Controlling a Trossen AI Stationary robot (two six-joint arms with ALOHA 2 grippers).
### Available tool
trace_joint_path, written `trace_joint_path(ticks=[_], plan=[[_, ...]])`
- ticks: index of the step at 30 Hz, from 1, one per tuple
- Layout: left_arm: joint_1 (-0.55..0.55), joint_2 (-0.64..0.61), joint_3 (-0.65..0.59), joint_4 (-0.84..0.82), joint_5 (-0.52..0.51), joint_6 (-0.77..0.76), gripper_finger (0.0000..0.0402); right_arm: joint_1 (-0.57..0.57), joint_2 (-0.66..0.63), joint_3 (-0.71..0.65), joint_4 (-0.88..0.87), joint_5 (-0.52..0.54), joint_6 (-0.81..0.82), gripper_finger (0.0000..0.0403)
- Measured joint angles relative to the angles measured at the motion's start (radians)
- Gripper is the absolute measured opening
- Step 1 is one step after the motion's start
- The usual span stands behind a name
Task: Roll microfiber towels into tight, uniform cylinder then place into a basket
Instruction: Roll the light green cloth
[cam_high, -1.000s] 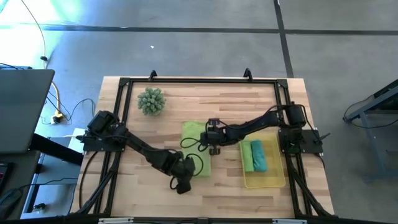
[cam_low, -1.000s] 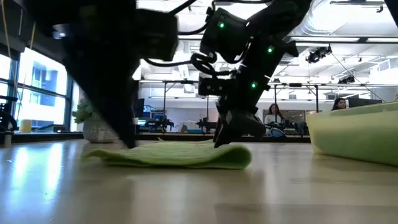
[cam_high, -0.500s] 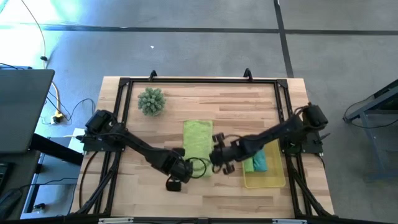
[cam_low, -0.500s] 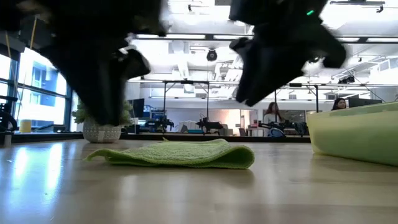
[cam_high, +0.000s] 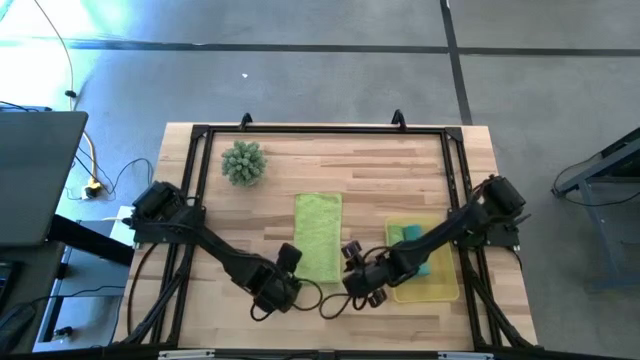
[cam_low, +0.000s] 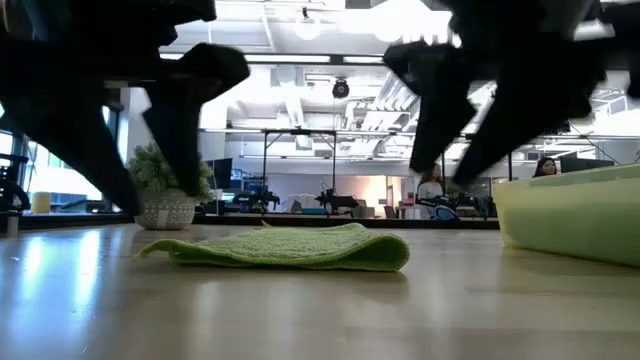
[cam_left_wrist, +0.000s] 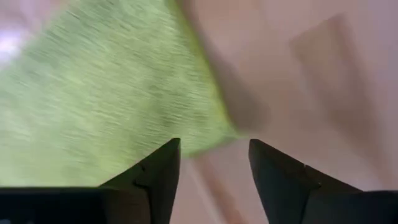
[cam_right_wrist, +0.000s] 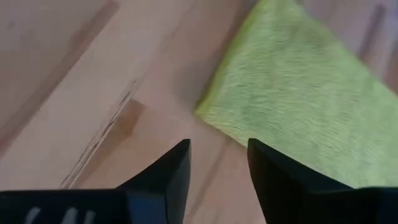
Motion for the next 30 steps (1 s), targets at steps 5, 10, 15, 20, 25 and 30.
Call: trace_joint_path(ticks=[5, 10, 15, 20, 25, 30], plan=[[-0.016, 0.000, -0.074, 0.134, -0.084, 0.125, 0.0189, 0.015, 0.083, -0.001, 0.017, 0.004, -0.115, 0.0177], [-0.013, 0.000, -0.083, 0.164, -0.089, 0.129, 0.0178, 0.032, 0.114, -0.001, 0.091, 0.069, -0.139, 0.0185], [-0.001, 0.000, -0.083, 0.164, -0.074, 0.129, 0.0169, 0.034, 0.143, -0.001, 0.160, 0.080, -0.155, 0.0174], [0.007, 0.001, -0.083, 0.176, -0.055, 0.102, 0.0169, 0.029, 0.179, -0.001, 0.169, 0.083, -0.170, 0.0166], [0.020, 0.047, -0.083, 0.211, -0.013, 0.095, 0.0170, 0.029, 0.201, 0.002, 0.199, 0.113, -0.168, 0.0165], [0.022, 0.083, -0.079, 0.216, -0.048, 0.053, 0.0169, 0.026, 0.205, 0.002, 0.213, 0.119, -0.117, 0.0158]])
